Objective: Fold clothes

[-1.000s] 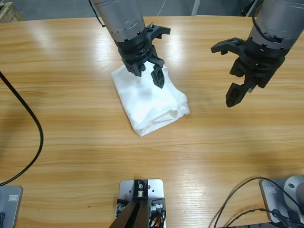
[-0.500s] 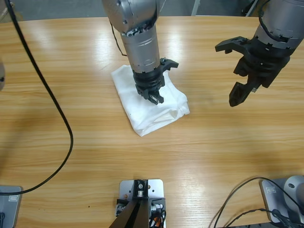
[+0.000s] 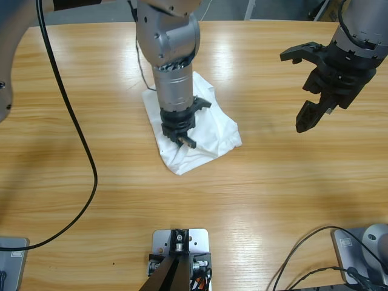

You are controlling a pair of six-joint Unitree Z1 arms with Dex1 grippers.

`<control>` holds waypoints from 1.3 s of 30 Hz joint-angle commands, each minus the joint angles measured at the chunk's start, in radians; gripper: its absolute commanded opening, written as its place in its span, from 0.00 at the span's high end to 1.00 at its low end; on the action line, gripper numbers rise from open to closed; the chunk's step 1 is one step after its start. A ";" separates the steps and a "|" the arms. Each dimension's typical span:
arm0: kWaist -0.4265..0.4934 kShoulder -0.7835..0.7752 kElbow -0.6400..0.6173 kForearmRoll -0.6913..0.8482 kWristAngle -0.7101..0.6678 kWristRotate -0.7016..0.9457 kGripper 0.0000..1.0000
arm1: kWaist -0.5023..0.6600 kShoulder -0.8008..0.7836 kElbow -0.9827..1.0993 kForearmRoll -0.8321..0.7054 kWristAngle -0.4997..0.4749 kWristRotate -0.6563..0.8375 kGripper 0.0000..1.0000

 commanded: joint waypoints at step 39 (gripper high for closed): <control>-0.137 -0.035 -0.055 -0.136 0.011 -0.133 1.00 | -0.013 -0.015 0.071 -0.020 0.024 -0.014 0.11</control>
